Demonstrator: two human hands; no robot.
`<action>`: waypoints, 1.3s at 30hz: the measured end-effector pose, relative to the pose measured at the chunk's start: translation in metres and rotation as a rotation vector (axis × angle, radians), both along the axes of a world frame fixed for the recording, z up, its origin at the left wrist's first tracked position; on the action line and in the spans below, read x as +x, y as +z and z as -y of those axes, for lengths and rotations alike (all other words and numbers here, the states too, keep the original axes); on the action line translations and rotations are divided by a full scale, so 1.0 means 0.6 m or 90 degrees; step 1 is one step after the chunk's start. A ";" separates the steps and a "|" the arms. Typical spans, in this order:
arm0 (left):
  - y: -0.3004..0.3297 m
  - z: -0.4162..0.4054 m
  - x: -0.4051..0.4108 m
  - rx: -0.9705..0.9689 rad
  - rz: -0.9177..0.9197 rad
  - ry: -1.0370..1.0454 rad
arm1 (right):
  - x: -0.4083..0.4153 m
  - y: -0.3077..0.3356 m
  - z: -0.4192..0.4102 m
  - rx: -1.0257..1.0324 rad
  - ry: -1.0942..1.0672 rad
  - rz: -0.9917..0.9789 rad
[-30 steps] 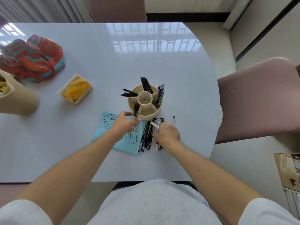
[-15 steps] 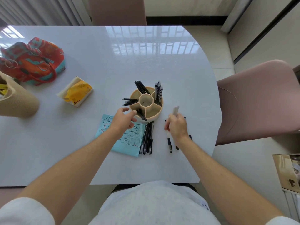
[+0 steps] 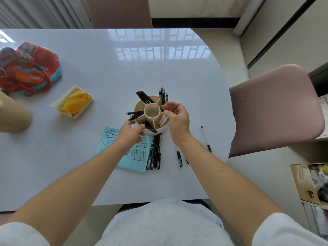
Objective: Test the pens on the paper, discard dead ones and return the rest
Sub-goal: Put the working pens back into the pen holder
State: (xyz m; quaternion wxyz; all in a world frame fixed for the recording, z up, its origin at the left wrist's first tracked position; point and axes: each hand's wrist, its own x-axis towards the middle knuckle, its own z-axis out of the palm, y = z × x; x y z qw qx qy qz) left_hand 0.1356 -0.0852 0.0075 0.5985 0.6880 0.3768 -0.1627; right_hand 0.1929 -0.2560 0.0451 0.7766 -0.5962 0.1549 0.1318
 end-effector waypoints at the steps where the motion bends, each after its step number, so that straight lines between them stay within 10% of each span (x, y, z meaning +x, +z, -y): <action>1: -0.003 -0.001 -0.001 -0.001 0.001 -0.002 | -0.001 -0.003 0.008 -0.002 -0.007 0.009; 5: -0.011 -0.005 -0.001 -0.008 0.008 -0.003 | 0.005 -0.028 0.090 -0.134 -0.013 0.019; 10: -0.018 -0.009 0.000 -0.022 0.014 -0.001 | 0.000 -0.084 0.262 -0.711 0.120 -0.049; 13: -0.019 -0.008 0.000 -0.026 0.014 0.001 | -0.019 -0.113 0.301 -0.842 0.261 -0.117; 23: -0.012 -0.006 -0.005 -0.024 0.017 -0.012 | -0.054 -0.119 0.216 -0.609 0.285 -0.080; 32: -0.005 -0.004 -0.009 -0.008 0.004 -0.031 | -0.086 -0.127 0.113 -0.824 0.479 -0.002; 39: -0.003 -0.013 -0.008 -0.020 -0.002 -0.020 | -0.102 -0.116 0.066 -0.624 0.391 -0.081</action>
